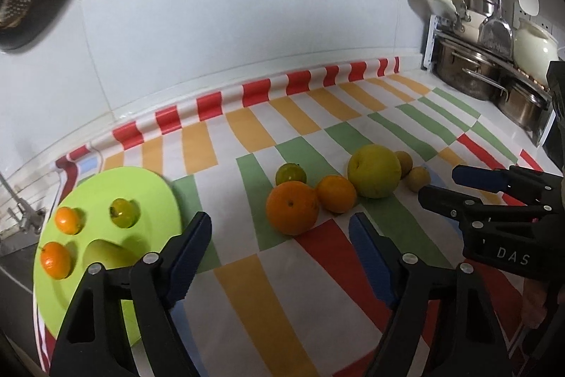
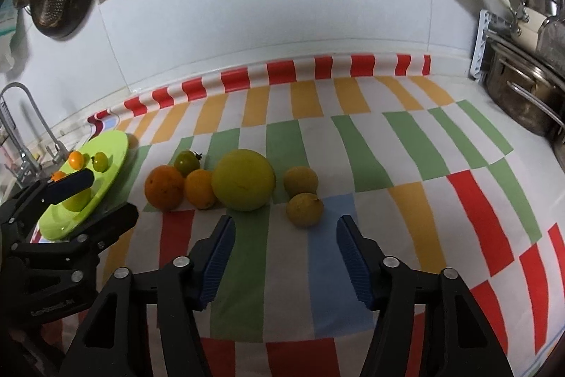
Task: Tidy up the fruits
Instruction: 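Move both grippers back toward the remaining fruits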
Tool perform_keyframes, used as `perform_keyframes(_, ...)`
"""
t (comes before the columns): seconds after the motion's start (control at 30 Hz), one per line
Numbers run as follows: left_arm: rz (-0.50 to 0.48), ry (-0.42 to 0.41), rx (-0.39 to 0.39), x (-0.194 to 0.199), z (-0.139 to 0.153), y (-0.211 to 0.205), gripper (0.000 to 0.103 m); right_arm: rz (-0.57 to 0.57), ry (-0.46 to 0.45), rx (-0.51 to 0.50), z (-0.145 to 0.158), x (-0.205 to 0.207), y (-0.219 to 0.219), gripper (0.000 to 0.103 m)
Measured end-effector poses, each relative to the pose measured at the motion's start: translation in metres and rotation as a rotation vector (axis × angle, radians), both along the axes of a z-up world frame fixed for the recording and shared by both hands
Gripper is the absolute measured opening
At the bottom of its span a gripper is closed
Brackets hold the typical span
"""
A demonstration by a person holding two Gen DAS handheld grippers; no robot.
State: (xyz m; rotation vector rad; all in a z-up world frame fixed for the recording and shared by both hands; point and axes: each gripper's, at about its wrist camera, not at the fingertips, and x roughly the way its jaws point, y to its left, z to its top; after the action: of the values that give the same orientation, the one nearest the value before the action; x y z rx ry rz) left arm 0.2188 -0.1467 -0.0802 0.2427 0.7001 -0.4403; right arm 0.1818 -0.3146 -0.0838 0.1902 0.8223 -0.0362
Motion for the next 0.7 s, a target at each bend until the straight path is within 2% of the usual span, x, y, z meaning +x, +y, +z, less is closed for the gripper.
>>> perform_keyframes(0.27,-0.012,0.038,0.006,0.02,-0.013,-0.006,0.068,-0.008,0.038,0.025,-0.01,0.018,-0.003,0.05)
perform_keyframes(0.7,-0.035,0.099,0.0,0.037,-0.026,-0.015,0.052,-0.02,0.067,0.032,-0.029,0.031,-0.007,0.042)
